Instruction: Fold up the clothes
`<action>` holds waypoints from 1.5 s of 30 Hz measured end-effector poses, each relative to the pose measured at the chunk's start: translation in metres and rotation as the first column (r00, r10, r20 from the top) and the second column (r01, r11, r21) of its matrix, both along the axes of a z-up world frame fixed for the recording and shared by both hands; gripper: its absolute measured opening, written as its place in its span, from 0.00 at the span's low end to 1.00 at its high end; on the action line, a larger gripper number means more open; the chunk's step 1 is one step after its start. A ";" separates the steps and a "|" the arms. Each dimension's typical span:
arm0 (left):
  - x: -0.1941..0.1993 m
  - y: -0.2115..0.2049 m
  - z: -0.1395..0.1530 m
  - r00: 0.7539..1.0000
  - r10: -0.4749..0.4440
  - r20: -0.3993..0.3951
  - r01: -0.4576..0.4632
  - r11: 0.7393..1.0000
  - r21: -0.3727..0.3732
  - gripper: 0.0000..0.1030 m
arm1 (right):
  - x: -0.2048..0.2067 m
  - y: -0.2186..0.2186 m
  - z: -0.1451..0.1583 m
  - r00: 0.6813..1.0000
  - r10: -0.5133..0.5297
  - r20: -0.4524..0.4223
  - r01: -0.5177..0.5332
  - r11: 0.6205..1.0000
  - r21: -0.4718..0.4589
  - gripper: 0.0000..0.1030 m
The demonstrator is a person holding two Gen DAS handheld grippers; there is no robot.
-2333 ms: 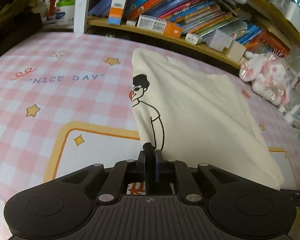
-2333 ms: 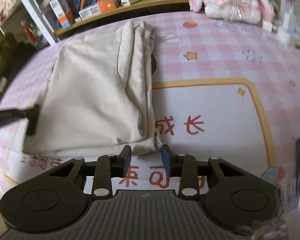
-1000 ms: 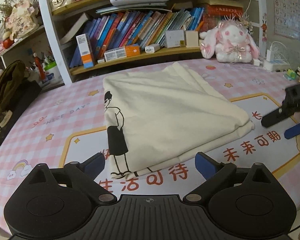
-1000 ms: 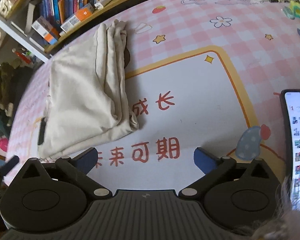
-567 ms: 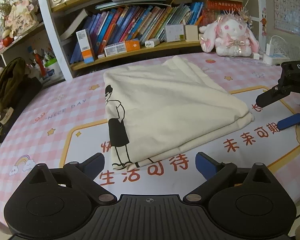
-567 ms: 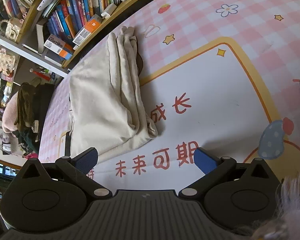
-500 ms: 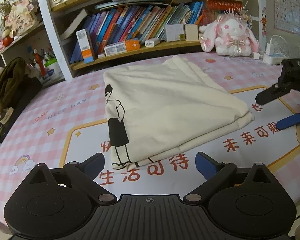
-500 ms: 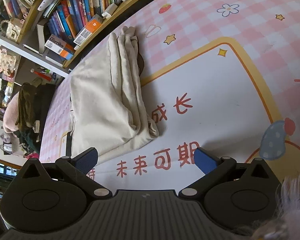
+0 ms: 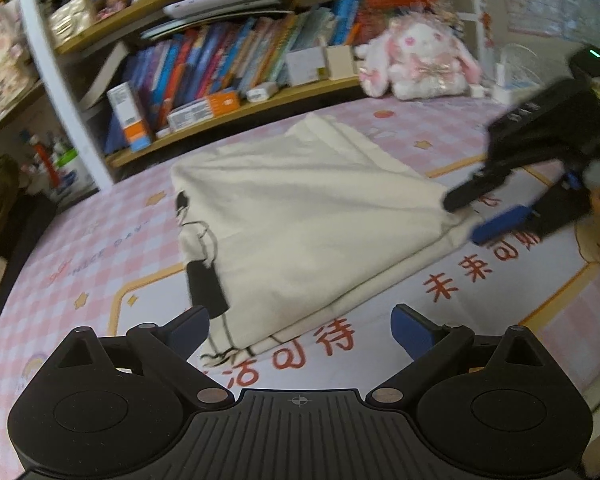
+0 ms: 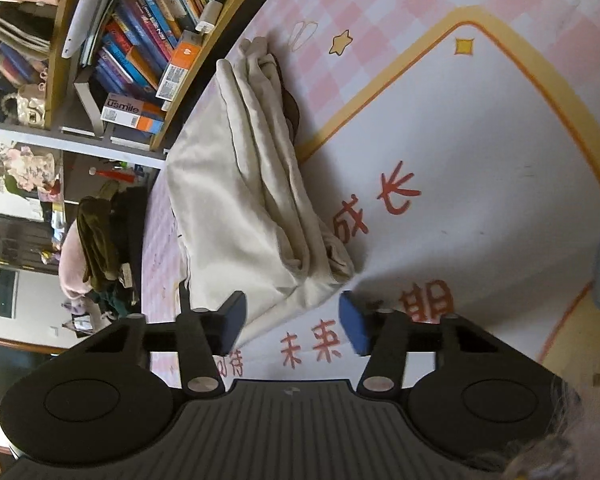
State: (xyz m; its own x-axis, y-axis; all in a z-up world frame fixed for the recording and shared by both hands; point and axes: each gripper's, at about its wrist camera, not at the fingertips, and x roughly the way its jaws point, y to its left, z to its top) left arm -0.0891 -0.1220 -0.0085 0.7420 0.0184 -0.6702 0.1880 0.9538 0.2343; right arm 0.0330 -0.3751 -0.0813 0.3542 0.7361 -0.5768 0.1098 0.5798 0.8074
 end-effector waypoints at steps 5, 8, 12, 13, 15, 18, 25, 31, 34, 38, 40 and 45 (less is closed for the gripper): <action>0.011 -0.018 -0.011 0.995 -0.103 -0.007 0.103 0.989 0.102 0.96 | 0.012 0.003 -0.001 0.999 -0.041 -0.015 0.042 0.998 0.041 0.11; 0.018 -0.029 -0.016 0.987 -0.160 0.005 0.157 0.972 0.177 0.96 | 0.013 0.002 0.017 0.998 -0.045 0.034 0.041 0.994 0.101 0.08; 0.035 -0.046 -0.031 0.981 -0.196 0.011 0.185 0.941 0.284 0.88 | 0.019 0.008 0.037 0.997 -0.023 0.078 0.013 0.992 0.125 0.08; 0.039 -0.049 -0.035 0.980 -0.201 0.011 0.187 0.931 0.313 0.87 | 0.020 0.010 0.040 0.996 -0.020 0.083 0.010 0.992 0.125 0.08; 0.044 -0.052 -0.039 0.977 -0.209 0.030 0.186 0.919 0.348 0.75 | 0.022 0.011 0.045 0.996 -0.012 0.093 0.001 0.993 0.120 0.07; 0.053 -0.049 -0.042 0.983 -0.180 0.037 0.153 0.912 0.381 0.45 | 0.022 0.012 0.054 0.992 0.021 0.125 -0.031 0.996 0.081 0.08; 0.056 -0.044 -0.036 0.982 -0.188 0.032 0.167 0.929 0.330 0.47 | -0.009 0.046 0.095 0.779 0.466 0.419 -0.180 0.807 -0.563 0.70; 0.057 -0.040 -0.032 0.982 -0.186 0.031 0.169 0.938 0.302 0.47 | -0.051 0.099 0.074 0.417 0.859 0.298 -0.044 0.346 -0.937 1.00; 0.056 -0.039 -0.032 0.982 -0.184 0.032 0.167 0.942 0.291 0.48 | -0.071 0.118 0.050 0.229 0.951 0.206 0.094 0.189 -0.977 1.00; 0.054 -0.037 -0.031 0.983 -0.179 0.038 0.162 0.948 0.275 0.48 | -0.083 0.135 0.019 0.046 0.998 0.039 0.209 0.029 -0.978 0.97; 0.054 -0.036 -0.032 0.984 -0.176 0.041 0.159 0.951 0.267 0.48 | -0.085 0.141 0.009 -0.008 1.000 -0.025 0.232 -0.022 -0.972 0.80; 0.046 -0.031 -0.037 0.983 -0.176 0.044 0.156 0.946 0.283 0.48 | -0.076 0.149 -0.006 -0.015 0.992 -0.126 0.242 -0.119 -0.963 0.22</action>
State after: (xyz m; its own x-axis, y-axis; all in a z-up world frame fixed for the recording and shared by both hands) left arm -0.0433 -0.1532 -0.0452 0.7939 0.0690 -0.6041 0.3124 0.8061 0.5026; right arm -0.0425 -0.2259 -0.0873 0.7321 0.2899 -0.6165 -0.6449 0.0035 -0.7642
